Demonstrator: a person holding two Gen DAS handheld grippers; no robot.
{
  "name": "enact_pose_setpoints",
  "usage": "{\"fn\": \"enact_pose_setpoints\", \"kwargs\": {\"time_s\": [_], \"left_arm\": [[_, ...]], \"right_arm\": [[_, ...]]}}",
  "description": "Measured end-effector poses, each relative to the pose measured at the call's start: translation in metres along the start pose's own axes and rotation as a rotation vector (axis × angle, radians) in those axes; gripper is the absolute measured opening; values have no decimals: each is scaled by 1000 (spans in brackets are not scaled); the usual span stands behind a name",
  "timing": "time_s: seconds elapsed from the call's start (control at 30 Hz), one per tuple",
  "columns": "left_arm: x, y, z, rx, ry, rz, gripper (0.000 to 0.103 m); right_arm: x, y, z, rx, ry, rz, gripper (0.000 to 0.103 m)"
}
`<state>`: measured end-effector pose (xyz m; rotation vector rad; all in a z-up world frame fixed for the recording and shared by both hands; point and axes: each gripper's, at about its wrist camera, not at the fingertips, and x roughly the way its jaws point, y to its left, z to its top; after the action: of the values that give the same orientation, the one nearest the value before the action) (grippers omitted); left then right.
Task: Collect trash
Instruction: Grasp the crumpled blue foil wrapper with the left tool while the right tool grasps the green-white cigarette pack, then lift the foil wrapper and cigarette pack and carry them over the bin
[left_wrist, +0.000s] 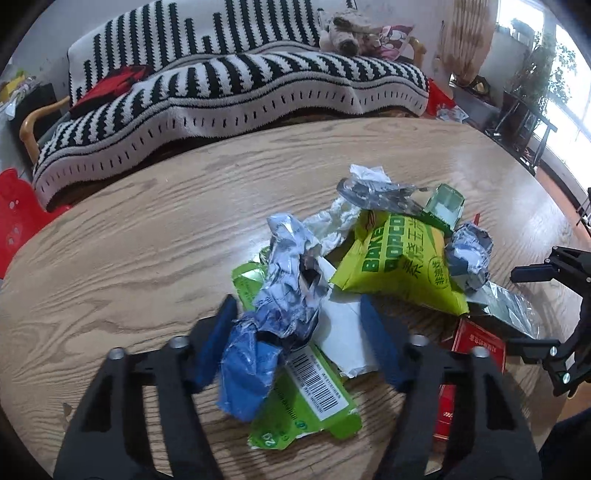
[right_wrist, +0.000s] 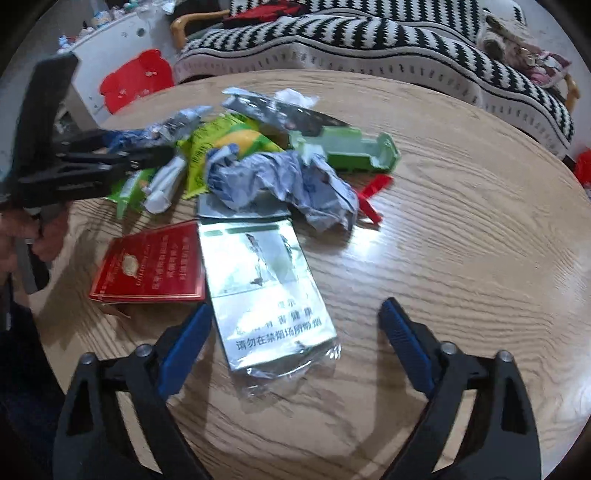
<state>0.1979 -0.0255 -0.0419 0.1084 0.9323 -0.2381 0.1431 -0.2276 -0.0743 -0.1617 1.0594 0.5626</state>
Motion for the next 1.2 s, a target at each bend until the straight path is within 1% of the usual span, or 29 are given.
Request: {"fn": "enact_pose_setpoints", "kwargs": {"time_s": [0.03,0.07,0.13,0.2,0.37,0.5,0.6,0.83,1.03,1.2], "left_arm": [[1,0,0,-2,5,2,41],[0,1,1,-6,6,7,37],[-5,4,2,-22,-4,6,31],[-12,7,3,-38,-22,18,29],[-47,17,4,-94,-88,18,29],[-65,19,3,-128,-107,14,29],[-75,9,-1,-108,-103,25,29],[-93,-37,-8,-31,-107,-28,29],[-95,-74,-8,41,-111,-49,29],[-93,-89,-8,69,-105,-54,29]], "right_arm": [[-2,2,-1,-8,-4,5,61],[-3,4,-2,-16,-2,9,60],[-5,10,-3,-29,4,23,59],[-8,19,-4,-44,0,5,58],[-41,32,-6,-20,-64,36,56],[-66,36,-15,13,-95,61,55],[-78,37,-21,26,-110,50,54],[-105,38,-38,82,-150,16,54],[-116,31,-47,113,-167,-18,54],[-120,19,-54,138,-172,-41,54]]}}
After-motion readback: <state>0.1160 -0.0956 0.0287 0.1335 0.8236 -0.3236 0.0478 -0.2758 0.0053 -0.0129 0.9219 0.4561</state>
